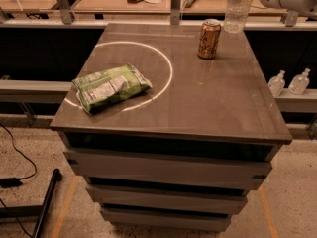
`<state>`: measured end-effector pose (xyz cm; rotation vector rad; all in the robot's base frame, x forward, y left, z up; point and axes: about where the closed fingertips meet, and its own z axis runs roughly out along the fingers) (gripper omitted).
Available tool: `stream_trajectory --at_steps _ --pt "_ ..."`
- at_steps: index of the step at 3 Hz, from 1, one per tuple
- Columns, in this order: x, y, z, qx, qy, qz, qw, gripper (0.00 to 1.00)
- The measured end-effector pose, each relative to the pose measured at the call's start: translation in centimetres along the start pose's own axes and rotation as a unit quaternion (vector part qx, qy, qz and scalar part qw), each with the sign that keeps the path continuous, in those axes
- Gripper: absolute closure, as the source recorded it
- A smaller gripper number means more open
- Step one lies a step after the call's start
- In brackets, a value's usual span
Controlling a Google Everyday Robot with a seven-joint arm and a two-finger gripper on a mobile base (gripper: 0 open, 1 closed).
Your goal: Move water bottle near orange can
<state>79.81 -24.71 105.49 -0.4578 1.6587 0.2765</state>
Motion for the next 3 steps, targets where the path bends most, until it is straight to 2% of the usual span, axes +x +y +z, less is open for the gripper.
stream_trajectory --at_steps 1,3 --pt "2.1 0.5 0.3 -0.007 0.003 0.018 0.9998 1.0" --pt "5.6 1.1 0.1 -0.012 0.012 0.024 0.9996 1.0"
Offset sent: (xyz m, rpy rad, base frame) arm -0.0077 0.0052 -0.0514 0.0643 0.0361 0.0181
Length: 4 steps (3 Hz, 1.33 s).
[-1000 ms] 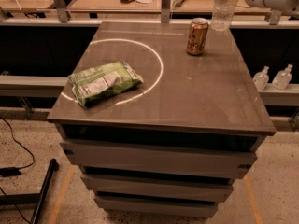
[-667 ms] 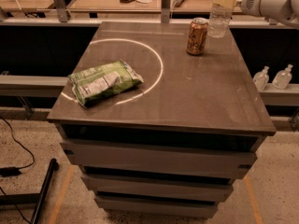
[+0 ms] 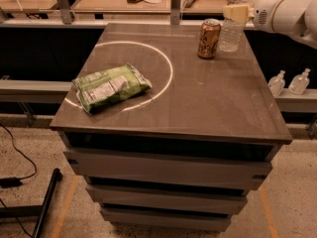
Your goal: Move water bottle near orange can
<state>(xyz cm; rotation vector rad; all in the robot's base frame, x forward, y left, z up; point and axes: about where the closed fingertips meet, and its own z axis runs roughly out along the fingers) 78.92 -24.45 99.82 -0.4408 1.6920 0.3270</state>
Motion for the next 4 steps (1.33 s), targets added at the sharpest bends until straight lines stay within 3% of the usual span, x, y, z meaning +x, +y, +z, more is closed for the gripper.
stream_trajectory --at_steps 2,3,4 --pt "2.3 0.3 -0.1 -0.024 -0.011 -0.014 0.9995 1.0" --pt "3.0 0.5 0.1 -0.034 -0.029 -0.022 0.9988 0.89" --pt "3.4 0.8 0.2 -0.043 -0.04 -0.032 0.9978 0.66"
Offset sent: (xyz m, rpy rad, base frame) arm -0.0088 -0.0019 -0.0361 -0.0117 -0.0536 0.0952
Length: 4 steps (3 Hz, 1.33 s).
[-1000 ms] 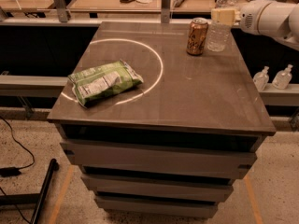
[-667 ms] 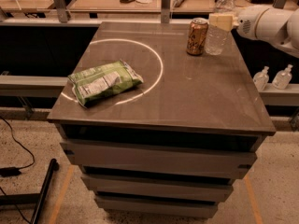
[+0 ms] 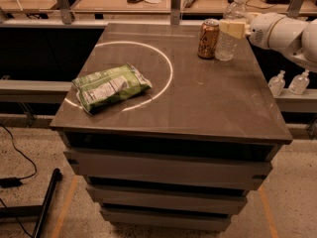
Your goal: Move water bottle near orange can
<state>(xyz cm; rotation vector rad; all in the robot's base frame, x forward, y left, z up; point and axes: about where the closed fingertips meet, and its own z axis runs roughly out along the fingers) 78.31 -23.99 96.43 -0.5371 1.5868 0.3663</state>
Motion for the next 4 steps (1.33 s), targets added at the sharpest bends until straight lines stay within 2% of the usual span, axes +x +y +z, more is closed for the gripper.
stream_trajectory --at_steps 2,4 --pt "0.71 0.36 -0.09 -0.011 0.013 -0.007 0.9998 0.04" --pt "0.5 0.41 -0.28 -0.011 0.018 -0.011 0.9997 0.0"
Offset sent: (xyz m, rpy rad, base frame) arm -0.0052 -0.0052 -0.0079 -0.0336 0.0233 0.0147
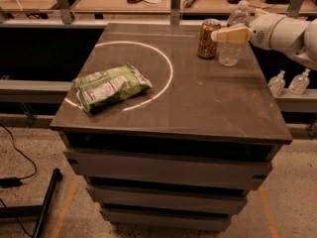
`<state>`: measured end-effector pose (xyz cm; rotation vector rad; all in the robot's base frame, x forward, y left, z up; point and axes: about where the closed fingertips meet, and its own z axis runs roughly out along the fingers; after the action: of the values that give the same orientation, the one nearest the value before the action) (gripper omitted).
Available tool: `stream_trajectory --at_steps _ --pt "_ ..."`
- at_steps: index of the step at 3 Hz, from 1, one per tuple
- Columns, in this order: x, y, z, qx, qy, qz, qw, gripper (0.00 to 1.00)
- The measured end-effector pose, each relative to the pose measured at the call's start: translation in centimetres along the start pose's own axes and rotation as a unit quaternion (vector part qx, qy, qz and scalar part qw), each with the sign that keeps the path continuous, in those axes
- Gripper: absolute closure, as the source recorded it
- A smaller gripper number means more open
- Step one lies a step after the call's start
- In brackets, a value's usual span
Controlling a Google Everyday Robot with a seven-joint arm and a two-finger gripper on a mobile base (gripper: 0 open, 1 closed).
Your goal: Move water bottle near orange can
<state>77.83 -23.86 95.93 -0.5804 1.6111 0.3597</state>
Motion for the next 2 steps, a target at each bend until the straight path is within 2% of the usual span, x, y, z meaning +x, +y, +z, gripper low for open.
stream_trajectory --at_steps 1,2 --pt "-0.4 -0.1 -0.3 0.002 0.005 -0.006 1.0 0.0" --pt "-1.3 -2.4 -3.2 0.027 0.023 0.005 0.9993 0.0"
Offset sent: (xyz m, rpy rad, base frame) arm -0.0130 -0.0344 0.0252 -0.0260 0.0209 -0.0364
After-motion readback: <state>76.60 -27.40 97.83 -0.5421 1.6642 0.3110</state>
